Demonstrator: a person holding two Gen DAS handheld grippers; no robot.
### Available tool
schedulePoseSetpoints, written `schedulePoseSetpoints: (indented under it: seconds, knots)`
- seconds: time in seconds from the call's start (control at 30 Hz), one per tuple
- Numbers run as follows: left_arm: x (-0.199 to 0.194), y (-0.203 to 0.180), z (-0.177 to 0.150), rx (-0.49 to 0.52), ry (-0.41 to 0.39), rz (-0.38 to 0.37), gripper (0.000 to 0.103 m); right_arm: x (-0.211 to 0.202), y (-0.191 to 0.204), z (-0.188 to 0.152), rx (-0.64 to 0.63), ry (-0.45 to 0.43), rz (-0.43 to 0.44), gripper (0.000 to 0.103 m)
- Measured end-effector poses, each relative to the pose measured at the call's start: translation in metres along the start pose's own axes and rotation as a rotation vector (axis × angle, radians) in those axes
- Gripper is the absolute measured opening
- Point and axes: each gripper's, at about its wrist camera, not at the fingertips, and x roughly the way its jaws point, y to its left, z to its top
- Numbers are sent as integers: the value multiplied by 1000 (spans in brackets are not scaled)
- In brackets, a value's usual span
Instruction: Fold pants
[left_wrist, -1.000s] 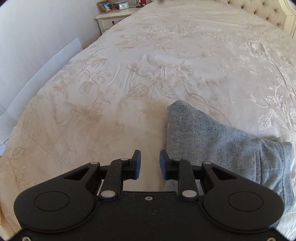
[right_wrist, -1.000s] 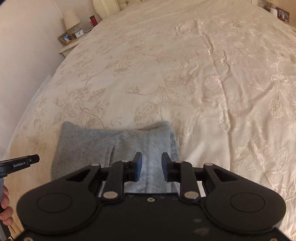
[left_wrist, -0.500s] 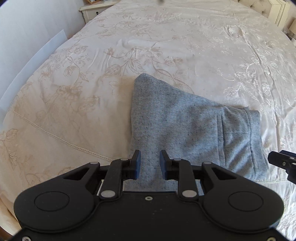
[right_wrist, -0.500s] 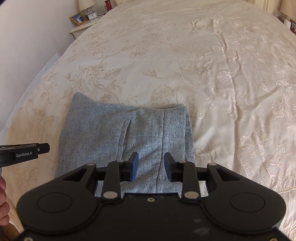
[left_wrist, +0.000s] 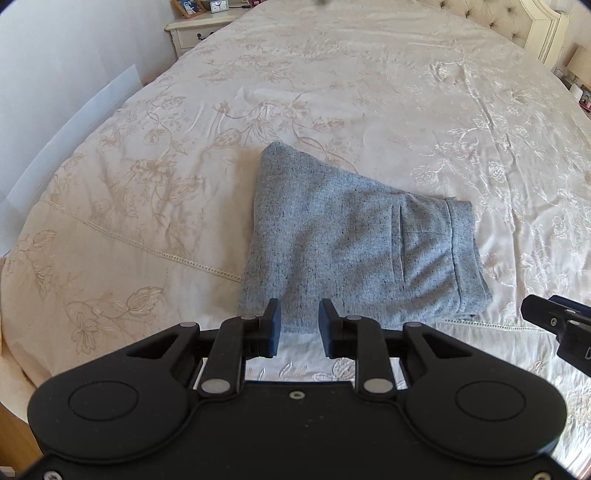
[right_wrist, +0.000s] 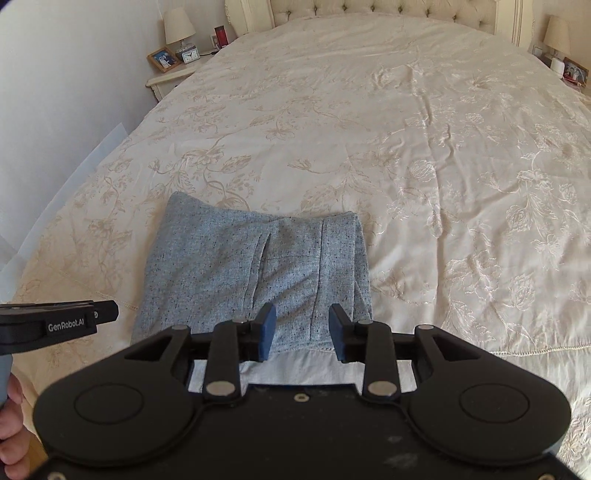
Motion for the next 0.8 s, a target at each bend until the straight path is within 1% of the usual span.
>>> schedulePoseSetpoints:
  seconds: [0.23, 0.4, 0.8]
  knots:
    - [-19, -1, -19, 10, -17, 15, 35, -29, 2, -20, 5, -21, 4, 35]
    - [-26, -1, -29, 7, -19, 21, 35, -44, 5, -29, 2, -33, 10, 35]
    - [-32, -5, -38, 18, -18, 14, 35, -52, 9, -34, -15, -40, 21, 36]
